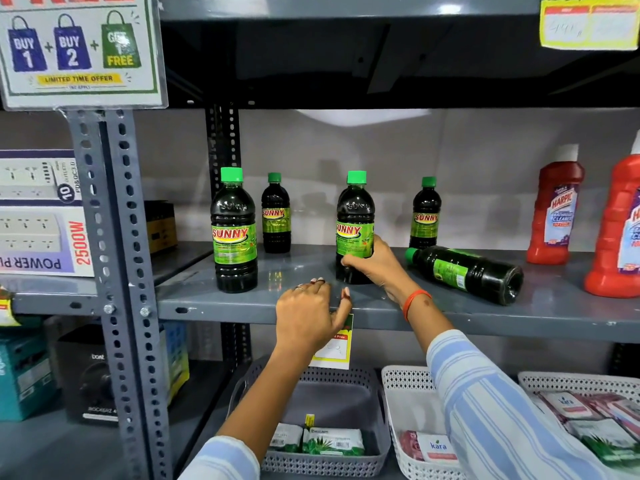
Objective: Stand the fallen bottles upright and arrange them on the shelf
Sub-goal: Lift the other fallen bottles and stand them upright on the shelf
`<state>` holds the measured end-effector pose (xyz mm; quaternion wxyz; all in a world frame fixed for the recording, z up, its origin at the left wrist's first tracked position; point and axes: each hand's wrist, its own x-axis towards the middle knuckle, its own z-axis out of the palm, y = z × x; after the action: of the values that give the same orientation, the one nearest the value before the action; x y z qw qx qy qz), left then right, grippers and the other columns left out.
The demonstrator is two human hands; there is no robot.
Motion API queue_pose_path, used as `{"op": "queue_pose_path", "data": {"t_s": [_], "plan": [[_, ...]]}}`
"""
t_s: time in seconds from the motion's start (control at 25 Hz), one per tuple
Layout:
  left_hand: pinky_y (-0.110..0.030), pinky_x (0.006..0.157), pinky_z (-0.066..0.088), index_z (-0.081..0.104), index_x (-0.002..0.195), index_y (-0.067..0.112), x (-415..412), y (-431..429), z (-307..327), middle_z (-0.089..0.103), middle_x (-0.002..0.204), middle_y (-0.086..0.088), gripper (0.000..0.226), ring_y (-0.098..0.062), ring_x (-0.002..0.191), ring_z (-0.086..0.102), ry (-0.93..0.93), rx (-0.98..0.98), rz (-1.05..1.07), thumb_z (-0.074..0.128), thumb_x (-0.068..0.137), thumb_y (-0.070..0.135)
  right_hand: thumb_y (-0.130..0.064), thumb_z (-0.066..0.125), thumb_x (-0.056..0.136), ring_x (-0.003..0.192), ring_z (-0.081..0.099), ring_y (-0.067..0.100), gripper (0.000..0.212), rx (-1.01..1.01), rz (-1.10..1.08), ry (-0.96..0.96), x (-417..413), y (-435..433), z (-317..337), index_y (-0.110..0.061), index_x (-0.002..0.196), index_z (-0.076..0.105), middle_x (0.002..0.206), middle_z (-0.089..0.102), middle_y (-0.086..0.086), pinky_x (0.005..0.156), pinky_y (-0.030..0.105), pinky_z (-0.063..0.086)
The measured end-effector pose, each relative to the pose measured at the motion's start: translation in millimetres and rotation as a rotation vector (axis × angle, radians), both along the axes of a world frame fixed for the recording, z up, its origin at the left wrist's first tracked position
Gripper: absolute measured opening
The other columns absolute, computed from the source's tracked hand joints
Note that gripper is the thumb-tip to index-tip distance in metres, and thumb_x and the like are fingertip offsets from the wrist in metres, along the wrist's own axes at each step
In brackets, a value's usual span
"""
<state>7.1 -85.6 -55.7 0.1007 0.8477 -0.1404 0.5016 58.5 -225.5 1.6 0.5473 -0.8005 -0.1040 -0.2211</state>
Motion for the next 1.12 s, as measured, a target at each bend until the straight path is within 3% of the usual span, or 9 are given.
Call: {"op": "queue_pose_path", "data": {"t_s": [0.2,0.4,0.52,0.6,0.68,0.84,0.96,1.04,1.12], "plan": [[-0.023,0.045,0.036,0.059,0.059,0.013,0.4,1.1,-1.4,0.065,0.056,-0.001,0.046,-0.022,0.050,0.061,0.026,0.004,0.005,0.036,0.085,0.043,-0.004,0.074,0.071,0.080,0.061,0.007,0.032,0.073,0.083,0.051,-6.3,-3.8,-1.0,-0.026,0.087,0.056,0.084,0.066,-0.008,0.064,0.014,0.048],[-0.024,0.048,0.035,0.063,0.066,0.010,4.5,0.7,-5.1,0.069,0.062,-0.006,0.047,-0.025,0.055,0.064,0.004,0.004,-0.001,0.035,0.085,0.044,-0.002,0.070,0.074,0.071,0.065,-0.004,0.029,0.063,0.217,0.099,-19.0,-9.4,-4.1,-0.027,0.086,0.061,0.083,0.069,-0.010,0.062,0.010,0.049],[-0.037,0.084,0.051,0.054,0.122,0.002,4.8,-5.2,-7.0,0.060,0.126,-0.020,0.062,-0.029,0.113,0.059,0.047,-0.084,0.012,0.028,0.089,0.047,-0.007,0.068,0.075,0.078,0.064,0.001,0.026,0.055,0.245,0.092,-32.4,-8.1,-6.5,-0.026,0.090,0.060,0.086,0.069,-0.008,0.067,0.014,0.048],[-0.042,0.110,0.031,0.027,0.140,-0.001,2.5,-13.3,-4.7,0.031,0.149,-0.021,0.071,-0.030,0.138,0.031,0.041,-0.132,0.021,0.026,0.091,0.050,-0.013,0.064,0.078,0.090,0.060,0.011,0.024,0.132,0.237,0.085,-39.3,-7.2,-4.7,-0.022,0.099,0.060,0.094,0.067,-0.004,0.075,0.020,0.046],[-0.043,0.117,0.015,0.012,0.144,0.000,-1.9,-25.8,0.3,0.018,0.154,-0.021,0.075,-0.029,0.143,0.013,0.006,-0.131,0.029,0.027,0.092,0.051,-0.016,0.062,0.084,0.095,0.057,0.012,0.027,0.155,0.101,-0.038,-45.9,-13.1,-1.3,-0.019,0.110,0.060,0.101,0.065,-0.001,0.081,0.022,0.046],[-0.043,0.116,0.009,0.008,0.145,0.003,-5.7,-58.7,3.6,0.019,0.155,-0.017,0.074,-0.024,0.143,0.006,-0.028,0.025,-0.032,0.028,0.092,0.049,-0.022,0.061,0.085,0.108,0.058,0.028,0.035,-0.325,-0.450,-0.352,-55.3,-54.5,10.9,-0.005,0.116,0.063,0.115,0.064,0.015,0.095,0.037,0.047],[-0.039,0.115,0.018,0.018,0.144,0.003,-6.4,-86.5,4.1,0.023,0.154,-0.014,0.068,-0.023,0.143,0.018,0.010,0.166,-0.147,0.029,0.092,0.045,-0.044,0.066,0.079,0.121,0.047,0.035,0.056,-0.868,-0.731,-0.019,-56.5,-97.1,25.3,-0.005,0.119,0.060,0.124,0.058,0.018,0.104,0.044,0.037],[-0.041,0.108,0.035,0.032,0.139,0.003,-5.5,-99.2,5.7,0.034,0.149,-0.015,0.062,-0.025,0.138,0.031,0.114,0.167,-0.200,0.030,0.093,0.044,-0.052,0.072,0.071,0.121,0.050,0.035,0.066,-0.982,-0.745,0.277,-61.5,-115.0,28.6,-0.010,0.120,0.058,0.125,0.059,0.015,0.102,0.046,0.040],[-0.038,0.083,0.052,0.054,0.122,0.005,-3.6,-103.5,5.0,0.051,0.138,-0.016,0.053,-0.028,0.122,0.052,0.187,0.182,-0.177,0.033,0.094,0.045,-0.054,0.075,0.066,0.113,0.059,0.034,0.065,-0.985,-0.753,0.311,-61.2,-123.9,25.0,-0.013,0.115,0.059,0.119,0.065,0.012,0.092,0.040,0.047]]}}
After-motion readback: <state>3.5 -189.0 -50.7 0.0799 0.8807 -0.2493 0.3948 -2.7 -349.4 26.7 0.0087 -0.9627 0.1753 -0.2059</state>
